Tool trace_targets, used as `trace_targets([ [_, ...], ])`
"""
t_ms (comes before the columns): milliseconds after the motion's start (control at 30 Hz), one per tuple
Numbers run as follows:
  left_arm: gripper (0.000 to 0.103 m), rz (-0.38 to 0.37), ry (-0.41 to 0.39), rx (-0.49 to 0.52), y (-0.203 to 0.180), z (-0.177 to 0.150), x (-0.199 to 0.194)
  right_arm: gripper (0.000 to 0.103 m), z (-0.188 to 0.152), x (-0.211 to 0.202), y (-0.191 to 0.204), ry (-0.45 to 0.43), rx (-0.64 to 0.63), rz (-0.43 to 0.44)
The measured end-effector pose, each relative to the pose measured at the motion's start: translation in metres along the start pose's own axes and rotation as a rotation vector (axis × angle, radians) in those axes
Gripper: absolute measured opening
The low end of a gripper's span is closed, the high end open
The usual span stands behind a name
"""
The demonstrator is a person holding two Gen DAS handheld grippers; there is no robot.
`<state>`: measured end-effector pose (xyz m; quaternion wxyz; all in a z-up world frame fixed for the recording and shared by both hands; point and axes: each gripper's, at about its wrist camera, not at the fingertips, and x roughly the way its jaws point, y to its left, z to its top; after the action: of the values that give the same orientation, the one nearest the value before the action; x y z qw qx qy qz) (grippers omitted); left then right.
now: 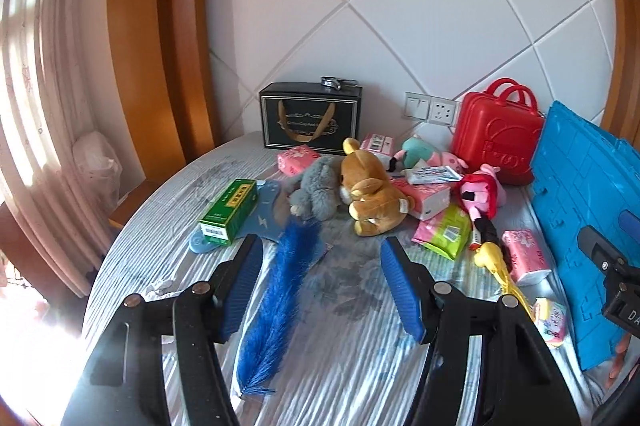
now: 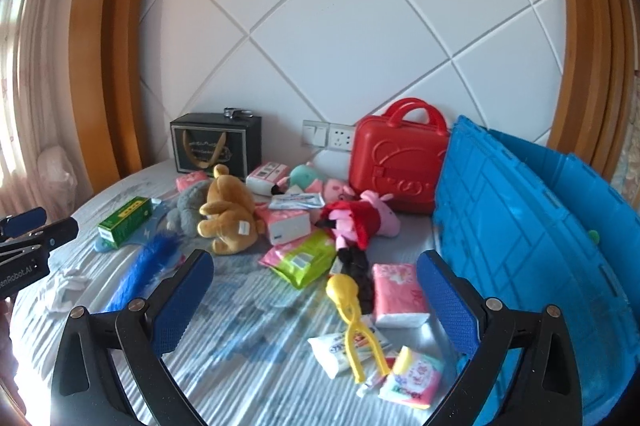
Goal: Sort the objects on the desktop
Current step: 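Move both tools toward the brown teddy bear among the items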
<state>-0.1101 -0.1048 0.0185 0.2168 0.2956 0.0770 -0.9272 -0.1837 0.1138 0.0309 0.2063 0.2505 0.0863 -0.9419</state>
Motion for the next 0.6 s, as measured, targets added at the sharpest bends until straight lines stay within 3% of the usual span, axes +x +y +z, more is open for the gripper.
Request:
trace_targets([
  [300,0.061,0.004,0.043,-0.013,0.026,0.009,0.043,0.103,0.000,0.062,0.027,0.111,-0.025,0.061],
  [600,0.061,-0.120,0.097,0.107,0.037,0.042,0.130,0.103,0.013,0.121,0.065,0.184,0.055,0.010],
])
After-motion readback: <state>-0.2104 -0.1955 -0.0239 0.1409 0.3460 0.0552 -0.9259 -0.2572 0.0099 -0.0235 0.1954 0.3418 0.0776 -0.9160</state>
